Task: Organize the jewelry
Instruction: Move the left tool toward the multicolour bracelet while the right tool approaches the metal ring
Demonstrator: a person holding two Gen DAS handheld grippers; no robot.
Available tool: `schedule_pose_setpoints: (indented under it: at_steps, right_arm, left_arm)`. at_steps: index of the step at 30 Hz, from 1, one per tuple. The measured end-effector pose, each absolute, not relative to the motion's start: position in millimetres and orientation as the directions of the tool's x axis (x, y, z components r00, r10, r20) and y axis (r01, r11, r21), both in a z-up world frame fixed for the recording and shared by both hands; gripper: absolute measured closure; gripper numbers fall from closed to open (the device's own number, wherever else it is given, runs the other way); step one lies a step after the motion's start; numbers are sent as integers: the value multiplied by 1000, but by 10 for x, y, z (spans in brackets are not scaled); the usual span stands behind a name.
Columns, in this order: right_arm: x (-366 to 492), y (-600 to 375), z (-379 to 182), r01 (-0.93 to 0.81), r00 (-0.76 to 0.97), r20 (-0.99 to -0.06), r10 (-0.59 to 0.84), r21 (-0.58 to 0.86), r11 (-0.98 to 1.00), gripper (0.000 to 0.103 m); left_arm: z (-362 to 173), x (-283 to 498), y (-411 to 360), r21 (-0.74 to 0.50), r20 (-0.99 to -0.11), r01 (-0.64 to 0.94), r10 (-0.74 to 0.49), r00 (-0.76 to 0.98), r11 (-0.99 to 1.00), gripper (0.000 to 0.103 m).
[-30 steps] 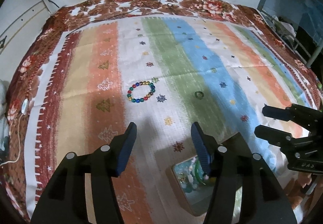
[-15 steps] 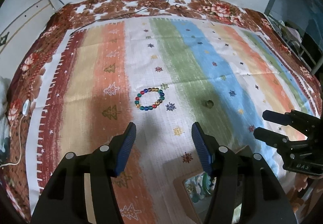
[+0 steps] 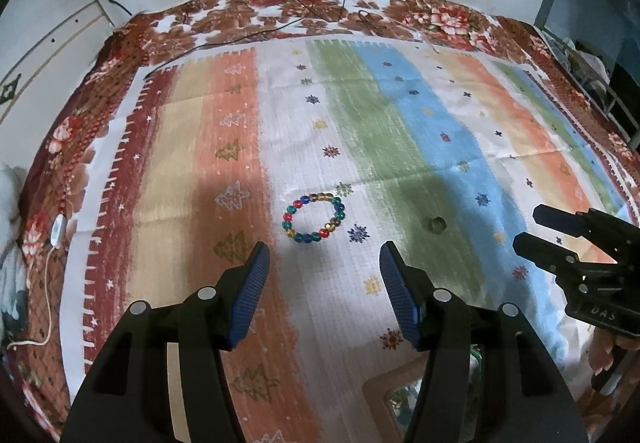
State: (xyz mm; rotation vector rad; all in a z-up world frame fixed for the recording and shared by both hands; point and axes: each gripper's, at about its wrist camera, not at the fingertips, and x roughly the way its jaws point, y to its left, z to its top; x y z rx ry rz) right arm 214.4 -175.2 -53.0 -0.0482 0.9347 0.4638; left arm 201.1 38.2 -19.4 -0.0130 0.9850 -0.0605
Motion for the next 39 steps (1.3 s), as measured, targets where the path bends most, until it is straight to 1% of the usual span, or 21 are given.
schedule_pose_setpoints:
  at_steps: [11, 27, 39]
  right_arm:
    - [2305, -1705, -661, -410, 493, -800, 342, 133, 902, 46]
    - [2615, -1724, -858, -356, 460, -829, 317, 155, 921, 46]
    - [2816, -1631, -1169, -354, 371, -876, 307, 172, 919, 46]
  left_arm:
    - [-364, 2225, 459, -8, -855, 25, -20, 519, 1000, 45]
    - [-540, 2465, 504, 20, -874, 19, 8, 486, 1000, 45]
    - [-788, 2639, 530, 26, -901, 11, 19, 433, 1000, 45]
